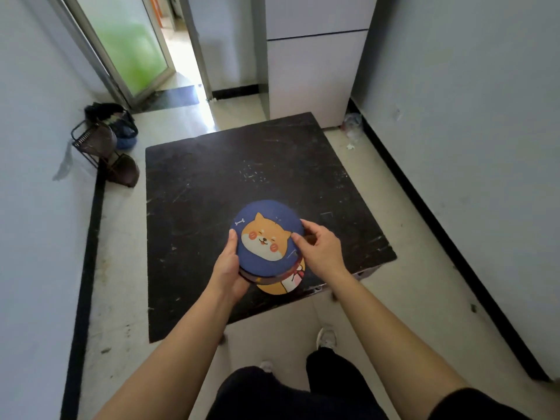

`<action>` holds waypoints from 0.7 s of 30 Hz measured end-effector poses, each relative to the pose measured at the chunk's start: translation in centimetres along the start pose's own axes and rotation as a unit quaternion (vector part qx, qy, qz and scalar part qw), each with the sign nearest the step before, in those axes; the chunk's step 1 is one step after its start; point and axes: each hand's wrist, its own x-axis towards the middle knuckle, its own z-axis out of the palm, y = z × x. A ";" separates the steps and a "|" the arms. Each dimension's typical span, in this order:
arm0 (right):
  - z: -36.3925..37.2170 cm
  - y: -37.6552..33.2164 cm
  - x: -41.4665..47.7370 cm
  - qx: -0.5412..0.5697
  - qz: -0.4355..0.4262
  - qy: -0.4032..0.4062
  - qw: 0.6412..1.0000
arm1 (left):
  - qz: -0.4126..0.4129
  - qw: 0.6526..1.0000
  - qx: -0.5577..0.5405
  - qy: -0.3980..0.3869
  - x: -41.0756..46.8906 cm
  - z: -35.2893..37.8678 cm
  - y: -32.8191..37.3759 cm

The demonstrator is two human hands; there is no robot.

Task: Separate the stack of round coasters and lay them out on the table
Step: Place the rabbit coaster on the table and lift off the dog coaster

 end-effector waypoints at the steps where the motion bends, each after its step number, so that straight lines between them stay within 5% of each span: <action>1: -0.6 0.3 -0.4 -0.015 -0.012 0.028 0.999 | -0.006 1.000 -0.003 -0.011 0.0 0.5 -0.4; 7: -4.2 2.9 -1.2 0.035 -0.029 0.147 0.988 | -0.028 0.999 -0.033 -0.012 0.0 4.5 -3.0; 21: -25.6 14.7 3.8 0.170 0.049 0.082 0.981 | 0.033 0.979 0.074 0.185 4.1 23.7 -16.1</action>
